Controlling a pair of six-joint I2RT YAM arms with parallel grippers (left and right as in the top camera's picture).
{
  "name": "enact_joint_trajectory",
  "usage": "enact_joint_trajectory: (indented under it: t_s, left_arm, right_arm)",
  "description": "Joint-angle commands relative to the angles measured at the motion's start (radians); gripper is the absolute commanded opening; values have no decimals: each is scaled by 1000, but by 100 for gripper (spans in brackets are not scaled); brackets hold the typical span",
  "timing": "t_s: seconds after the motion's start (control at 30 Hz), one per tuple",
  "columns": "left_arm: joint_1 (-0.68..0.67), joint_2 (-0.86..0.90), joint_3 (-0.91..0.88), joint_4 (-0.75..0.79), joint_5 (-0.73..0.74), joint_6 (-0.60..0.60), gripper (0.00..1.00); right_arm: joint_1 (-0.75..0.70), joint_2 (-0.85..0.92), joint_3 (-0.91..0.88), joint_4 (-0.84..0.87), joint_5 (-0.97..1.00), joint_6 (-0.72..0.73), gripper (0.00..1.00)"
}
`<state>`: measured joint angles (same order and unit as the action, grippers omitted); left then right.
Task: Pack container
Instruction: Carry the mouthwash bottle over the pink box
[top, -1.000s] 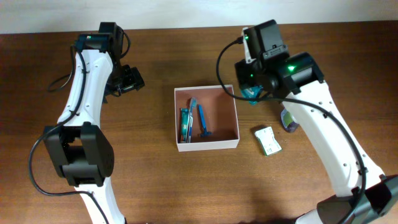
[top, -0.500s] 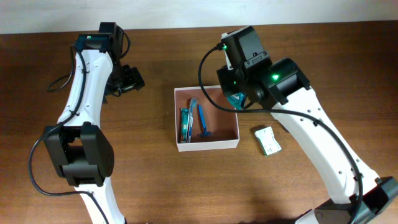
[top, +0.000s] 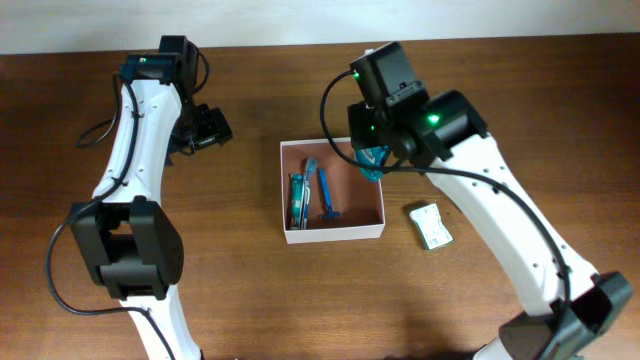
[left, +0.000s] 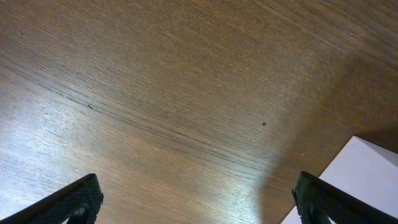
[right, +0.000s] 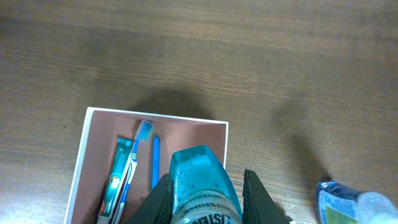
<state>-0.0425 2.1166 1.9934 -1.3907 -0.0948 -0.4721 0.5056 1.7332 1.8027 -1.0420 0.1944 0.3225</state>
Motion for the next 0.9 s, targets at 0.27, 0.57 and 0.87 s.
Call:
enact_joint_trajectory:
  t_s: [0.27,0.57,0.87]
  left_arm:
    - [0,-28,12,0,-11,2,99]
    - [0,-28,12,0,-11,2,99]
    - [0,-28,12,0,-11,2,99]
  right_arm:
    - [5,74,35,43,28,35,20]
    - [5,146,34,63,29,57,20]
    - [5,185,32,77,61,79,20]
